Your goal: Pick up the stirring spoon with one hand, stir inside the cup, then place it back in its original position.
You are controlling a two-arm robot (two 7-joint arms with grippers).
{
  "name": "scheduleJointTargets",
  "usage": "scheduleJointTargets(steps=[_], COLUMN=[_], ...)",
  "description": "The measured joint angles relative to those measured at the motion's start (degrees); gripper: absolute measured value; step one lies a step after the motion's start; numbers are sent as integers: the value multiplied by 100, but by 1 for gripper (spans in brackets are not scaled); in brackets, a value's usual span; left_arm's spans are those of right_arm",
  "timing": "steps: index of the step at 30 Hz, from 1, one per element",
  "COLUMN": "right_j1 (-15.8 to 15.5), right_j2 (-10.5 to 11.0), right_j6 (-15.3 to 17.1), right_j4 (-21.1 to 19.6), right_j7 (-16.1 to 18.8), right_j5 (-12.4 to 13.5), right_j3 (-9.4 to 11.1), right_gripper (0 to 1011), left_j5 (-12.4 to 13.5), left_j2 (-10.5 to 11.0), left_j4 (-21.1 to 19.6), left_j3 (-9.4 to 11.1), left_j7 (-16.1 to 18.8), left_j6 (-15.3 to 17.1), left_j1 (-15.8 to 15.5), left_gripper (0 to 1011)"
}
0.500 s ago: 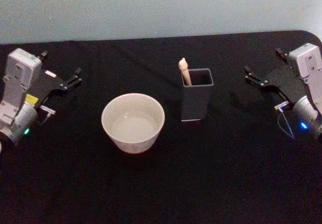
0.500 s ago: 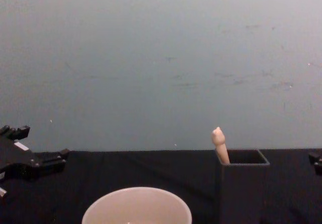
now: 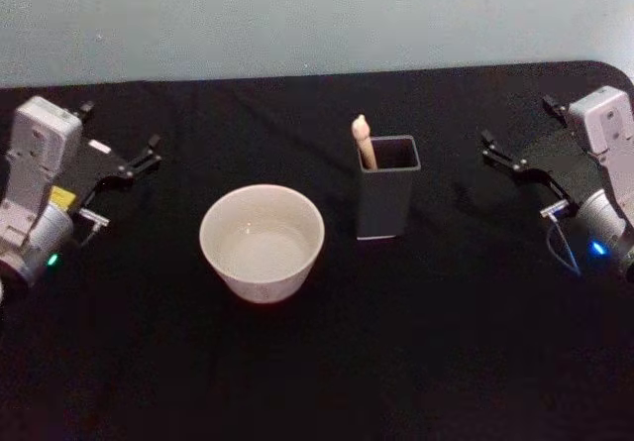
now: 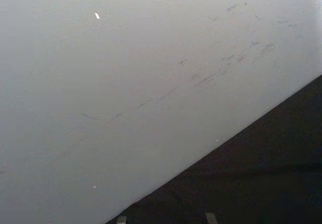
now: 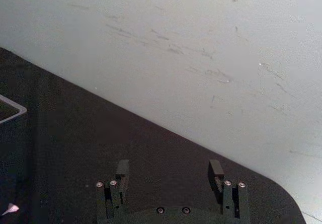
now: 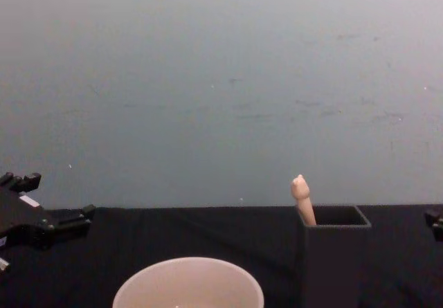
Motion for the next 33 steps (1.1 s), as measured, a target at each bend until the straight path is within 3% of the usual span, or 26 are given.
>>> scheduleJointTargets(steps=[33], right_j1=[0], right_j2=[0], right_j6=[0], right_j4=[0], right_j7=[0], right_j5=[0], right_j3=[0], right_gripper=[1002], left_j5=[0], left_j2=[0], left_j4=[0], left_j3=[0], left_j7=[0], left_j6=[0], left_j1=[0], left_gripper=[1001])
